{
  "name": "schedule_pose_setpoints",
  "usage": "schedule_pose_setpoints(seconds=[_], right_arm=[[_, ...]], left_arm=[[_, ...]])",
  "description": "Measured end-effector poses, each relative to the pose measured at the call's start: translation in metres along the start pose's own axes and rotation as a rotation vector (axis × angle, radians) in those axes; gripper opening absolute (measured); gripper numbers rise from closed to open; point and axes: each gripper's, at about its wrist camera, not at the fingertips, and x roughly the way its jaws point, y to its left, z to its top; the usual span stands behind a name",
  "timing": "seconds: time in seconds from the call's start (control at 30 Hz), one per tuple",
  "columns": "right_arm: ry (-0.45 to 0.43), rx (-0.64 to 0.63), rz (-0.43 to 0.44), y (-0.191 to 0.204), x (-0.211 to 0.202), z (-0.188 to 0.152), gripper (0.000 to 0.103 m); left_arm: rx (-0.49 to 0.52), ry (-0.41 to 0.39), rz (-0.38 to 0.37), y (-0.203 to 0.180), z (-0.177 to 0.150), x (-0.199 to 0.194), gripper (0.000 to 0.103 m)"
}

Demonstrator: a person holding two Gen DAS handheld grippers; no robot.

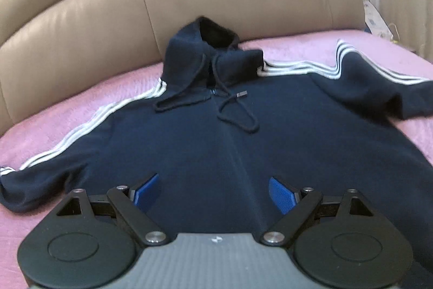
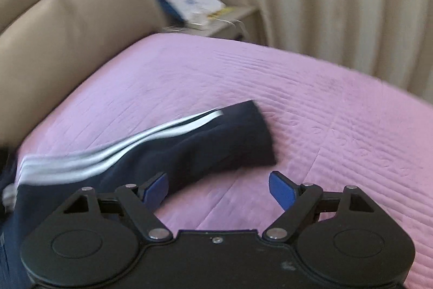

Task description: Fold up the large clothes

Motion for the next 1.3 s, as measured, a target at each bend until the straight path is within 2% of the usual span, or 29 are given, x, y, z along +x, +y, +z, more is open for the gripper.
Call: schedule_pose_setpoints(seconds=[0.13,0.2,0.23,0.27,0.3,0.37,0.43,0.53,0.63,0.7,0.8,0.87,0.97,1.07,1.2,1.23,1.3], right_arm=[[-0.009,0.123,0.008,-0.024,0.035,0.017,0.098],[0.032,0.176,0.044,-0.030,0.052,0.021,0.100],[0.053,0.183,0.050,-0.029,0.061,0.020,0.101],[0.038,0.157,0.031,-0.024,0.065,0.021,0.099],[0.024,0.110,0.006,-0.015,0.065,0.019,0.094],[0.027,0.045,-0.031,0.001,0.065,0.016,0.029],[0.028,0.034,-0.011,0.008,0.063,0.015,0.029],[-0.063,-0.023,-0.069,0.024,0.039,0.018,0.028],[-0.211,-0.094,-0.164,0.054,-0.006,0.027,0.028],[-0.316,-0.126,-0.178,0.080,-0.043,0.031,0.028],[-0.401,-0.187,-0.088,0.135,-0.097,0.022,0.028],[-0.410,-0.261,0.029,0.185,-0.129,0.005,0.028],[-0.390,-0.384,0.227,0.263,-0.164,-0.033,0.028],[-0.342,-0.473,0.411,0.335,-0.187,-0.078,0.028],[-0.256,-0.571,0.609,0.420,-0.196,-0.145,0.028],[-0.229,-0.591,0.651,0.437,-0.194,-0.161,0.029],[-0.149,-0.631,0.740,0.463,-0.189,-0.192,0.041]], left_arm=[[-0.029,0.036,-0.038,0.005,-0.004,0.014,0.089],[-0.038,0.058,-0.049,0.007,-0.005,0.021,0.089],[-0.044,0.072,-0.053,0.008,-0.006,0.025,0.089],[-0.051,0.082,-0.053,0.010,-0.006,0.028,0.089],[-0.059,0.088,-0.056,0.012,-0.007,0.030,0.089],[-0.080,0.099,-0.056,0.017,-0.008,0.032,0.089],[-0.108,0.100,-0.053,0.023,-0.006,0.032,0.088],[-0.154,0.087,-0.027,0.037,-0.003,0.027,0.086],[-0.190,0.038,0.039,0.058,0.007,0.019,0.085],[-0.197,0.027,0.108,0.071,0.013,0.016,0.085],[-0.189,0.104,0.244,0.094,0.029,0.022,0.080],[-0.196,0.151,0.267,0.116,0.044,0.023,0.079],[-0.299,0.108,0.229,0.158,0.055,0.013,0.079],[-0.451,0.041,0.197,0.203,0.038,0.004,0.081],[-0.605,0.013,0.155,0.252,0.018,0.010,0.078],[-0.640,-0.001,0.136,0.261,0.015,0.012,0.077],[-0.681,-0.026,0.107,0.273,0.008,0.012,0.077]])
